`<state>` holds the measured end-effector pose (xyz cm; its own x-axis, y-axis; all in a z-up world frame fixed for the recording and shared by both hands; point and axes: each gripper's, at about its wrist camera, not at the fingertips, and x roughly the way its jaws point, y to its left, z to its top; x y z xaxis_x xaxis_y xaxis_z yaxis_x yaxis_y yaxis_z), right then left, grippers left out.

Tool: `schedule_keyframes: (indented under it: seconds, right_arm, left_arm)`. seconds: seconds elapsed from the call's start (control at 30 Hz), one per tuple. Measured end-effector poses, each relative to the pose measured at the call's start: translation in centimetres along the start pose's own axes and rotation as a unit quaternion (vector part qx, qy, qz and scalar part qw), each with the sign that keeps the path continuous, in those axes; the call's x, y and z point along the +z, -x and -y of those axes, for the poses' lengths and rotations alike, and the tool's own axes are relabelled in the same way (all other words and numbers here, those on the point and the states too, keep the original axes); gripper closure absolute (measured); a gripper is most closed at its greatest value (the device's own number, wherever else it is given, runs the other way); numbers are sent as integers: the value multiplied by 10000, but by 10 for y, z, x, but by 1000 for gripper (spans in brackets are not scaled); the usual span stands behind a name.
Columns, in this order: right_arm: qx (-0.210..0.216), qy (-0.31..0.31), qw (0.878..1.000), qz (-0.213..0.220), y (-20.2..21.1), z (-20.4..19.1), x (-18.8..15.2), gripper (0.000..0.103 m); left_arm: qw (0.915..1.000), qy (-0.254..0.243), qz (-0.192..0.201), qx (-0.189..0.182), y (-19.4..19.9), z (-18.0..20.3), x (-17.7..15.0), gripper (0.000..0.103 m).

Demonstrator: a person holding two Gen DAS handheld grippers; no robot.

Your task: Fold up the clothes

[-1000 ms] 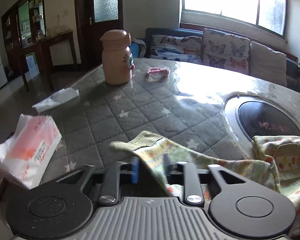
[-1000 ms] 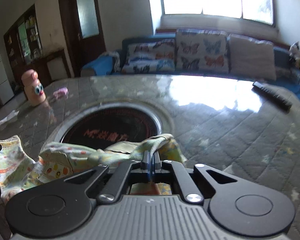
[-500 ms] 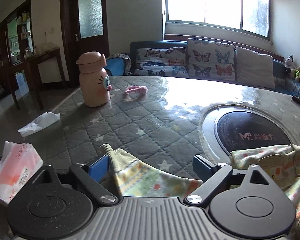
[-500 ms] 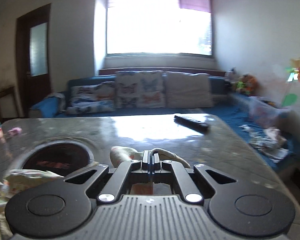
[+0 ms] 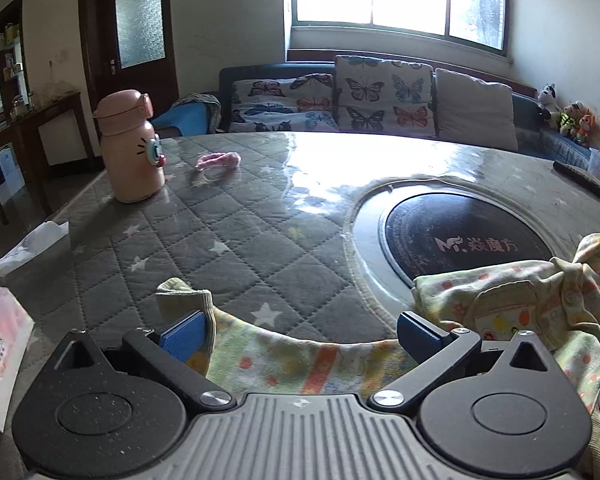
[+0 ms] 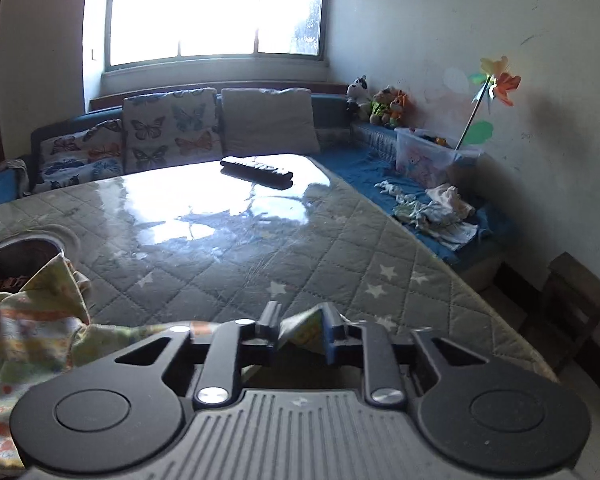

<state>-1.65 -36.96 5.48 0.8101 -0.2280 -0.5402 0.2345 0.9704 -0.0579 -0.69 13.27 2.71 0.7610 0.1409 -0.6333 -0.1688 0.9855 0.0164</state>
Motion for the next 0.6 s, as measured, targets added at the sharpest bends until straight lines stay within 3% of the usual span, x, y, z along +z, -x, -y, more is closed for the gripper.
schedule_keyframes:
  seconds: [0.03, 0.1, 0.13, 0.3, 0.47, 0.6]
  right_arm:
    - [10, 20, 10000, 19, 0, -1, 2, 75]
    - [138, 63, 9998, 102, 3, -9, 9, 62]
    - [248, 80, 9996, 140, 2, -12, 14, 61]
    - [1272, 69, 9918, -90, -16, -45, 27, 47]
    - [2259, 200, 9727, -484, -45, -94, 34, 47]
    - [2662, 355, 9605, -730, -72, -127, 47, 47]
  left_arm:
    - [10000, -22, -3, -35, -1, 3, 0, 0]
    - [9999, -80, -27, -101, -3, 9, 2, 0]
    - [9998, -110, -42, -134, -5, 13, 3, 0]
    - [9991, -238, -129, -325, -16, 32, 12, 0]
    - [9967, -197, -270, -735, -28, 47, 22, 0]
    - [9938, -218, -352, -1033, -37, 57, 30, 1]
